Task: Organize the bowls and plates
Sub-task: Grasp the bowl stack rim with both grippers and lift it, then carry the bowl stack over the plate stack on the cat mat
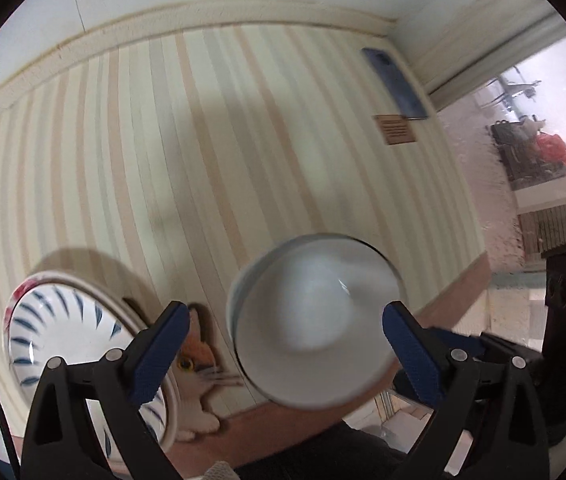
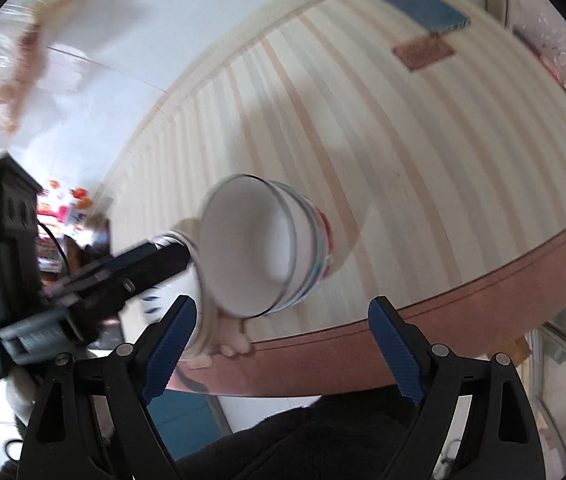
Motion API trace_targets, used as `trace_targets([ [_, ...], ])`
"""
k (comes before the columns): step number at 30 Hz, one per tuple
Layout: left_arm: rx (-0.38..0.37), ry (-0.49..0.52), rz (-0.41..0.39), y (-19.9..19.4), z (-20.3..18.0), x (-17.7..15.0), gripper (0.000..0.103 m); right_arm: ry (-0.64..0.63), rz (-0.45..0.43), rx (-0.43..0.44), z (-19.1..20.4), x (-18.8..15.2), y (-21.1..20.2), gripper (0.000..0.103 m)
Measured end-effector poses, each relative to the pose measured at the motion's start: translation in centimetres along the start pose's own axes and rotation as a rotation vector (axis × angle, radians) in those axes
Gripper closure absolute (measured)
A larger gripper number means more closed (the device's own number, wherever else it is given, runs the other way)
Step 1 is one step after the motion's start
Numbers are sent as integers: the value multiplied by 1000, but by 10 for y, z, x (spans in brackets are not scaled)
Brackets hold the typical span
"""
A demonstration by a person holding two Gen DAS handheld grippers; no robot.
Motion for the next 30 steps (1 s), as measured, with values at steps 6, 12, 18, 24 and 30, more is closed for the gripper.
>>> trace_targets([
  [6, 4, -36, 79, 33, 16, 12, 4, 42, 103, 60, -15, 15, 55, 13],
  [12, -12, -36, 177, 62, 18, 13, 4, 62, 150, 94, -21, 19, 89, 13],
  [18, -84, -50, 217, 73, 16, 8, 16, 80, 172, 109, -26, 22, 109, 20],
  [24, -200, -110, 209, 71, 15, 0, 32, 107, 175, 162, -28, 31, 116, 33],
  [30, -173, -140, 166, 63, 19, -1, 33, 97, 156, 185, -20, 39, 119, 40],
])
Point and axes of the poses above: each gripper's, at about its wrist camera, not at the fingertips, and y roughly the way its jaws point, z to its left, x to its top, the point moved 9 cm from there along y, roughly the way its jaws point, and after that the axes turned 4 degrees about z, right-handed, at the moved point
